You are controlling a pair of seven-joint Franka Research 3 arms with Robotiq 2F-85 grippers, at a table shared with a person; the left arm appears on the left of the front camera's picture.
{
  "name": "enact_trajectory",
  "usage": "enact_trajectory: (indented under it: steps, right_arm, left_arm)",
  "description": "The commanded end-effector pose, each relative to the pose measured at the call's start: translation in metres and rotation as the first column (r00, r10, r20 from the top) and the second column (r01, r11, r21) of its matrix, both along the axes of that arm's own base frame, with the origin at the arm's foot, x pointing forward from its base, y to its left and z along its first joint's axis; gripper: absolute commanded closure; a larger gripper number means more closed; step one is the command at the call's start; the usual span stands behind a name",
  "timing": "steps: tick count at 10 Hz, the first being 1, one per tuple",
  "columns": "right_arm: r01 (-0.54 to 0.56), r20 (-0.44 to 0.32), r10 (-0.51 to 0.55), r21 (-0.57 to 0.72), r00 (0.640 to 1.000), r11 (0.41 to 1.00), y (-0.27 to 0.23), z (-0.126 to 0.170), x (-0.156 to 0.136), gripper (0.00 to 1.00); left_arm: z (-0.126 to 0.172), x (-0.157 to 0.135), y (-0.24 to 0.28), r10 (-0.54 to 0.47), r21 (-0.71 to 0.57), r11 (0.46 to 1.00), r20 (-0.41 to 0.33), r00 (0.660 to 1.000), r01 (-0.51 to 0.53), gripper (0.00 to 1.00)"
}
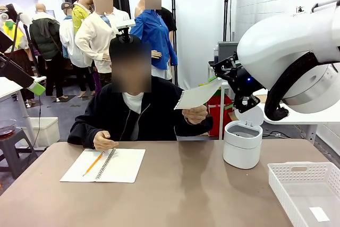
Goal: Sort the paper based on its condition.
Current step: If a person hands you a paper, place it in the Organizing basket , and if it's crumpled, put it in the Trash can.
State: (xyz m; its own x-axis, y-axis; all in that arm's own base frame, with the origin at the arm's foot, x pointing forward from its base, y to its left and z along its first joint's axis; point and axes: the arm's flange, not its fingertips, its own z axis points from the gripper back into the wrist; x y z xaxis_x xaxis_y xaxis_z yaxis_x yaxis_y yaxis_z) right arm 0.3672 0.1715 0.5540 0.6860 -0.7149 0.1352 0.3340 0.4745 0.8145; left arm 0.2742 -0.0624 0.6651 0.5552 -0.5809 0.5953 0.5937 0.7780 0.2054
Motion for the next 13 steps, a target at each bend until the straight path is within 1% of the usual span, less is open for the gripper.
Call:
enact_trajectory:
  steps: [1,10,11,12,13]
  right_arm:
    - [0.002,-0.008,-0.002,0.008,1.0,1.0,0.0006,-0.0013,-0.0012,0.0]
    - [0.0,0.0,0.0,0.0,1.0,1.0,-0.0001,0.0001,0.0,0.0]
    - [-0.002,0.004,0.002,-0.008,1.0,1.0,-0.0005,0.0,0.0013,0.02]
    - [-0.005,0.003,0.005,-0.011,1.0,1.0,-0.0003,0.0002,0.0021,0.07]
    - [-0.004,0.004,0.004,-0.009,1.0,1.0,0.0001,-0.0003,0.0029,0.14]
  left_arm:
    - [0.0014,-0.001,0.0008,-0.006,-0.002,1.0,-0.009,1.0,0.006,0.0]
    - [0.0014,-0.001,0.0008,-0.006,-0.002,1.0,-0.009,1.0,0.006,0.0]
    - [0.0014,-0.001,0.0008,-0.006,-0.002,1.0,-0.009,1.0,0.006,0.0]
    - [0.0014,-0.001,0.0008,-0.006,-0.002,1.0,-0.009,1.0,0.006,0.0]
    - [0.0014,-0.001,0.0008,-0.006,-0.002,1.0,-0.009,1.0,0.006,0.0]
